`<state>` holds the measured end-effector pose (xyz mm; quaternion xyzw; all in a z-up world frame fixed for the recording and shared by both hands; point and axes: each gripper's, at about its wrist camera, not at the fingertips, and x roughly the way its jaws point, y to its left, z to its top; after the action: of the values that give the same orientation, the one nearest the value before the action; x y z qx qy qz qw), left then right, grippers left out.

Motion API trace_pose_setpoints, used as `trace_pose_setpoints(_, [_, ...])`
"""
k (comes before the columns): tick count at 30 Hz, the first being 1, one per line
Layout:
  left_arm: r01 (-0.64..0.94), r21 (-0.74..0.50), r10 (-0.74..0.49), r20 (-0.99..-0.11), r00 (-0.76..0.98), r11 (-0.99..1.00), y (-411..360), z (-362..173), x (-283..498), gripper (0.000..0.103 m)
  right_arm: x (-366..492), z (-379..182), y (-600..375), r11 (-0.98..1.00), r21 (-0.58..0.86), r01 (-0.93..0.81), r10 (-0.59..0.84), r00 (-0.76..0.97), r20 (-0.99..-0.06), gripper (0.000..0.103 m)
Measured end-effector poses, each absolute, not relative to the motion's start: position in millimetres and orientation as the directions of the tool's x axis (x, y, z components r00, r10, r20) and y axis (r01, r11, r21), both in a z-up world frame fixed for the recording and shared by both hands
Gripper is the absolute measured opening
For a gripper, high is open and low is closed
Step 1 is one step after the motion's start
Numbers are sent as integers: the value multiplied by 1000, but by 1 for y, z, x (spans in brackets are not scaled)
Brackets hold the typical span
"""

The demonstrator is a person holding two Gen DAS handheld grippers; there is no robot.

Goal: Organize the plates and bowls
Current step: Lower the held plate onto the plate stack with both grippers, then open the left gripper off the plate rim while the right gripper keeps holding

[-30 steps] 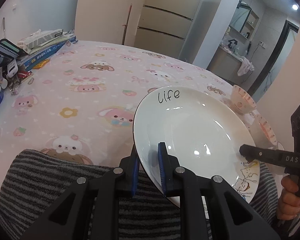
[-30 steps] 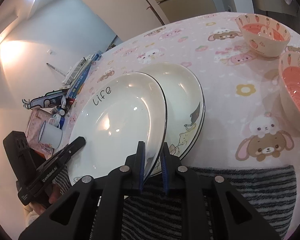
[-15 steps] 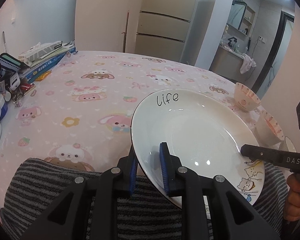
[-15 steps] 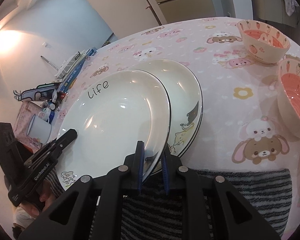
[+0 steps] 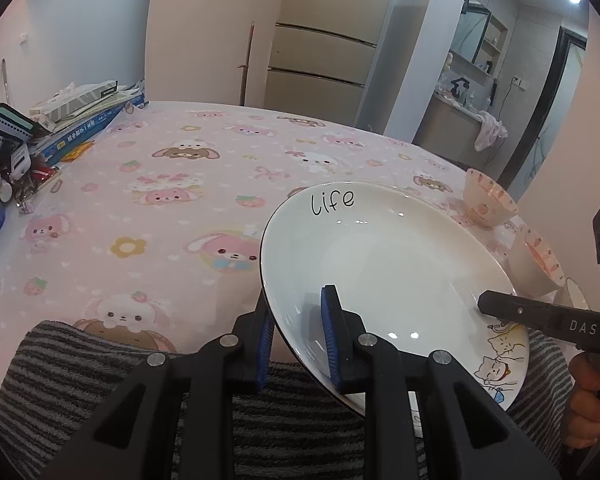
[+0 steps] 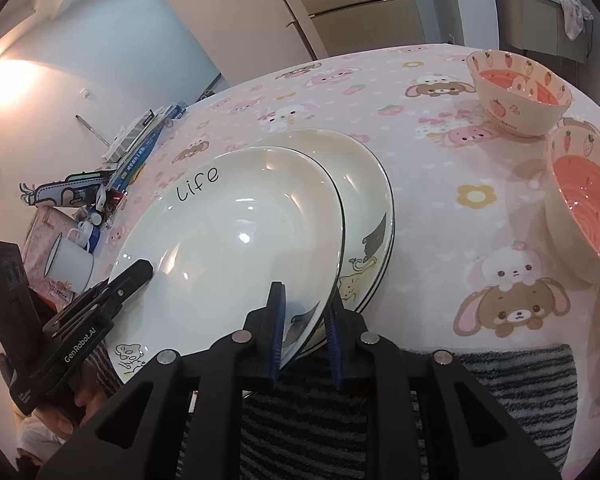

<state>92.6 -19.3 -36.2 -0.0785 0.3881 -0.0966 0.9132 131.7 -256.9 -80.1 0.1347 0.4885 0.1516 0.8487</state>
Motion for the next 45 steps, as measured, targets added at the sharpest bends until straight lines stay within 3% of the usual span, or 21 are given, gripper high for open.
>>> trace_pose_setpoints(4, [131,-308,-313,-673,670,942,-8,-40,95,24,131,-79,-258,912,391,-124,401,474,-784,19])
trace_pose_setpoints(13, [142,-288,-308,-690,655,947,-20,-41,97,24,125,-78,-259,921,371,-122,379,502,-777,19])
trace_pose_setpoints(24, [117,-184,-217,-781,585,976,-45,-44,118,29,127,-73,-264,945,318,-78,309,536,-786,20])
trace_pose_setpoints(28, [126,-35,-105,-785,610,991,-63,-44,116,31,128,-74,-272,944,324,-57,303,534,-789,21])
trace_pose_setpoints(30, [132,-36,-110,-782,614,991,-65,-45,116,43,129,-77,-275,944,324,-55,303,528,-794,21])
trace_pose_setpoints(34, [131,-89,-152,-760,632,987,-57,-42,111,56,130,-79,-273,948,315,-53,296,521,-801,21])
trace_pose_setpoints(36, [110,-109,-154,-745,649,988,-51,-39,109,78,130,-80,-273,947,317,-60,301,519,-800,21])
trace_pose_setpoints(45, [84,-187,-199,-771,605,979,-41,-51,115,84,132,-85,-276,932,357,-69,341,504,-793,24])
